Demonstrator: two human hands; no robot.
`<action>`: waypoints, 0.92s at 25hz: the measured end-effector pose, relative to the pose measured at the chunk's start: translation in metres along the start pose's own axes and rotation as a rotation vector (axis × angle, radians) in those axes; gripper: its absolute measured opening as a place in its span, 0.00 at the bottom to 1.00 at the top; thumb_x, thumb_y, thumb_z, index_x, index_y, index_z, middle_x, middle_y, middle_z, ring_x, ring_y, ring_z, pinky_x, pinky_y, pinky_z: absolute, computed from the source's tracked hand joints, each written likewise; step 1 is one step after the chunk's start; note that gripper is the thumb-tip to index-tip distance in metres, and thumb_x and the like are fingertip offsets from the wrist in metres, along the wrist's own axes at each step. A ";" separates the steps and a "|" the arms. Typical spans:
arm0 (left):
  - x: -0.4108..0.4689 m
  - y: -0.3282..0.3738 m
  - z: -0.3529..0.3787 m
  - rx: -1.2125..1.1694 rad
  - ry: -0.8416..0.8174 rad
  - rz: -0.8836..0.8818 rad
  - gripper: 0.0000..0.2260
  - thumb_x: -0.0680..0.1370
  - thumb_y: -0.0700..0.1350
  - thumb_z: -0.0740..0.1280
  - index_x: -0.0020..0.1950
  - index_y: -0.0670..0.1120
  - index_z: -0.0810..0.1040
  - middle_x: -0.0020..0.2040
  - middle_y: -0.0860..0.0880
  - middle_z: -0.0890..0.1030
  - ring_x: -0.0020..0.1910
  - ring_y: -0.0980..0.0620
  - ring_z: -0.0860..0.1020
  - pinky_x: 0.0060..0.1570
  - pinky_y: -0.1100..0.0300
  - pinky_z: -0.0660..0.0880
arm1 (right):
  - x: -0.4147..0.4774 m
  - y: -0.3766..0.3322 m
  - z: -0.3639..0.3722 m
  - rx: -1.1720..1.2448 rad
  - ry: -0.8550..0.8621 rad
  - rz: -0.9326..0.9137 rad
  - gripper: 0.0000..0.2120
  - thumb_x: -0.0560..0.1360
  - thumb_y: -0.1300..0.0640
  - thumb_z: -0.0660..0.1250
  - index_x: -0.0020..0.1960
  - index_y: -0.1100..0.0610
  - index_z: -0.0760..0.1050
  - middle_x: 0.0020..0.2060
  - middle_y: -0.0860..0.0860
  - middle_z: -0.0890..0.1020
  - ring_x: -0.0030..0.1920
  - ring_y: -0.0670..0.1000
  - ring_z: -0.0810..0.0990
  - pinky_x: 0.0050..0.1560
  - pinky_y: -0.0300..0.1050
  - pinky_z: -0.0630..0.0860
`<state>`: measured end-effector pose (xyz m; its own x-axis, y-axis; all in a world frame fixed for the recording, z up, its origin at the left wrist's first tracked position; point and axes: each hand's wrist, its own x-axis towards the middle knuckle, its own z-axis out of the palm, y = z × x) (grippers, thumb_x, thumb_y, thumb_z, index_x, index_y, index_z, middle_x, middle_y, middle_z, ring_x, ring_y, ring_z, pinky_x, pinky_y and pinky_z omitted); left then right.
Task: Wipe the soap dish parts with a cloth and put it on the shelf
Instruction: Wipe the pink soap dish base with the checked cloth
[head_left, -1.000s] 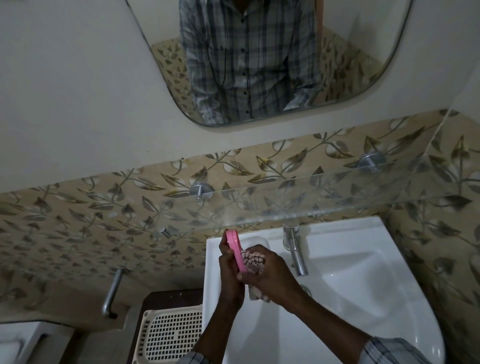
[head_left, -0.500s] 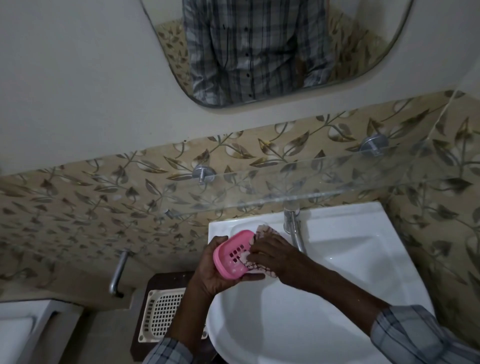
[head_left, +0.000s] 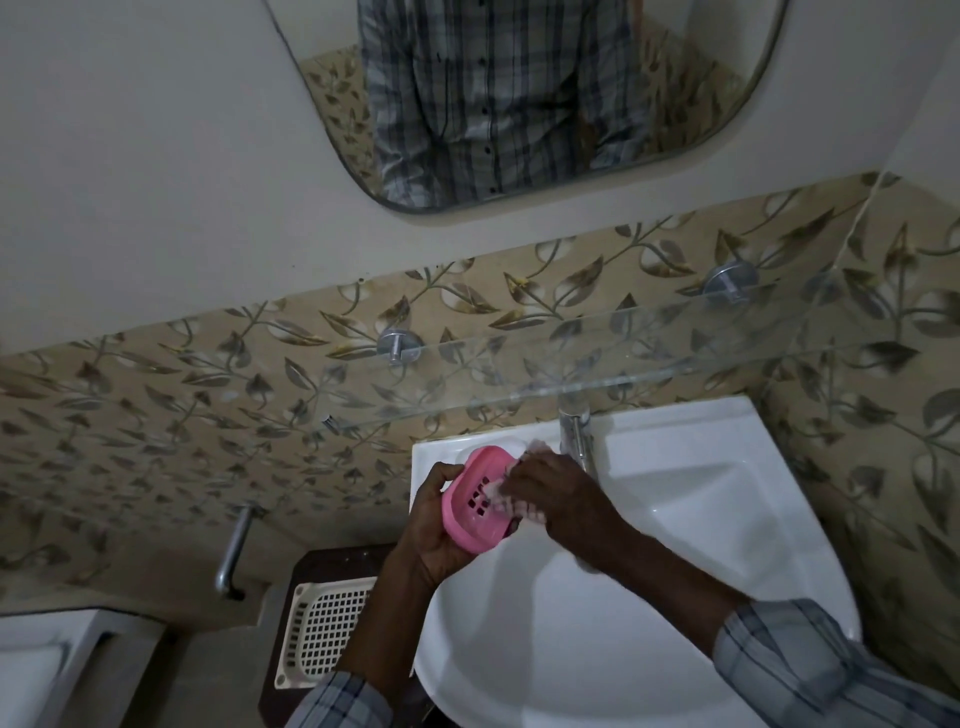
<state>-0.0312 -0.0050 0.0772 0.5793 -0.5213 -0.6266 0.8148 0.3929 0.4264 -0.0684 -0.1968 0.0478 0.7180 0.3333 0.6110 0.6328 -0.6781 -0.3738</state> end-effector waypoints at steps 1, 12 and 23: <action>0.002 0.000 0.003 0.010 0.009 0.016 0.25 0.73 0.52 0.64 0.62 0.35 0.80 0.58 0.35 0.81 0.54 0.38 0.80 0.57 0.46 0.76 | 0.003 -0.003 -0.001 0.028 0.007 0.070 0.11 0.71 0.68 0.73 0.51 0.59 0.84 0.48 0.55 0.85 0.49 0.57 0.82 0.53 0.54 0.78; 0.002 -0.008 0.007 0.062 0.078 0.101 0.25 0.74 0.54 0.62 0.56 0.34 0.82 0.49 0.35 0.83 0.45 0.38 0.83 0.47 0.50 0.81 | -0.008 -0.031 0.000 0.045 -0.065 -0.108 0.15 0.68 0.70 0.64 0.48 0.58 0.83 0.47 0.55 0.85 0.50 0.57 0.82 0.61 0.53 0.75; 0.004 -0.014 0.020 0.114 0.035 0.288 0.37 0.62 0.57 0.74 0.64 0.35 0.77 0.55 0.35 0.82 0.50 0.40 0.80 0.50 0.51 0.78 | 0.002 -0.049 -0.010 0.208 -0.037 0.264 0.25 0.56 0.73 0.70 0.51 0.56 0.83 0.46 0.52 0.85 0.45 0.55 0.82 0.45 0.45 0.80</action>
<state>-0.0395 -0.0281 0.0817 0.7871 -0.3739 -0.4906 0.6159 0.4322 0.6587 -0.1003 -0.1693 0.0744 0.8725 0.1899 0.4502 0.4666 -0.5975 -0.6522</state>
